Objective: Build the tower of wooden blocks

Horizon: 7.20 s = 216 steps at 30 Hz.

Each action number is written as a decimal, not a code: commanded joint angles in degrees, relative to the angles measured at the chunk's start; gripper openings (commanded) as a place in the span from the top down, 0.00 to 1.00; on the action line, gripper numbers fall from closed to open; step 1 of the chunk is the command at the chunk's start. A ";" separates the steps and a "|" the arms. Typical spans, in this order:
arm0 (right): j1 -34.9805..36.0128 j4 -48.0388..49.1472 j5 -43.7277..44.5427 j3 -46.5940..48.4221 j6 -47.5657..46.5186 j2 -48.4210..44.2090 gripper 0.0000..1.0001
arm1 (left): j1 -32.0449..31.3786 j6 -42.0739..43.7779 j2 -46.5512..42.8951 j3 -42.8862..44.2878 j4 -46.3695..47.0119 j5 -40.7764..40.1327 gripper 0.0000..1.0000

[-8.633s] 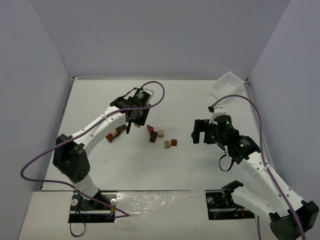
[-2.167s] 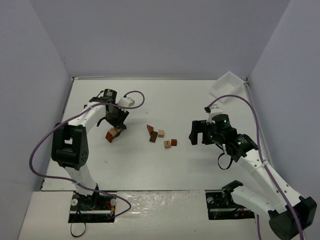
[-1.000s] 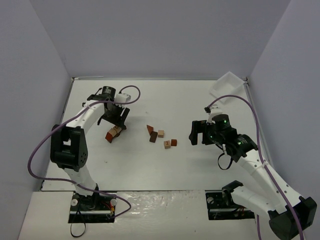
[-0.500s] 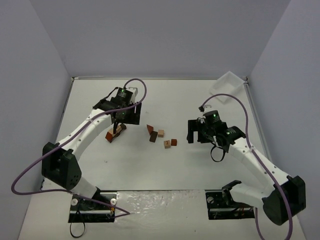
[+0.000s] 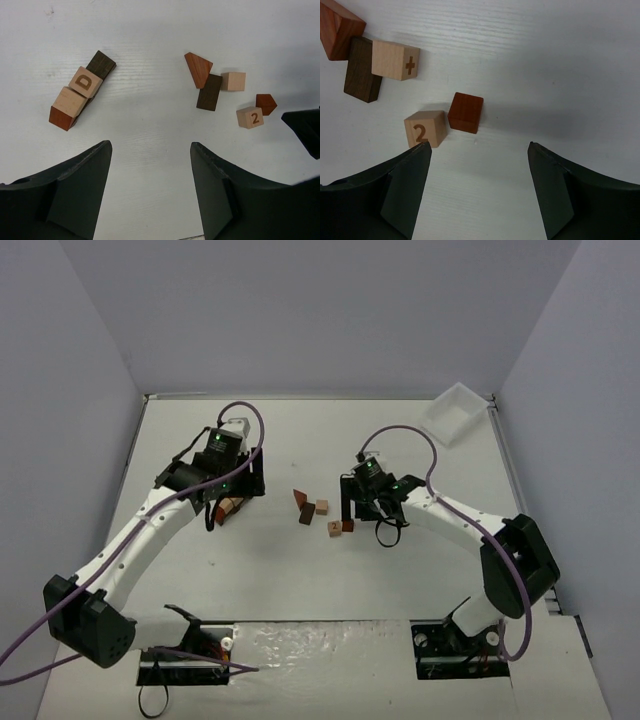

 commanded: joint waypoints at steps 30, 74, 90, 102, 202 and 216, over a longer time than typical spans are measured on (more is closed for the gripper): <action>3.92 4.55 8.16 2.19 8.95 10.20 0.69 | 0.31 3.80 -0.17 -0.23 -0.06 6.34 0.39; 7.34 26.70 -19.82 2.14 -21.75 -21.38 1.00 | -4.43 -30.57 6.24 6.32 22.24 41.76 0.64; 7.36 27.74 -18.55 0.98 -21.55 -20.57 0.99 | -4.43 -29.51 6.33 4.67 20.86 44.42 0.80; 7.41 28.20 -18.89 0.07 -20.39 -19.42 0.42 | -4.41 -26.85 4.67 2.78 23.15 43.74 1.00; 5.95 11.26 -9.78 -12.63 -16.73 -37.22 0.03 | -25.58 -88.77 1.31 -24.26 -2.58 -20.46 0.25; 5.85 10.97 -11.88 -13.45 -17.68 -38.66 0.02 | -19.30 -89.91 7.72 -22.53 -2.52 -17.71 0.30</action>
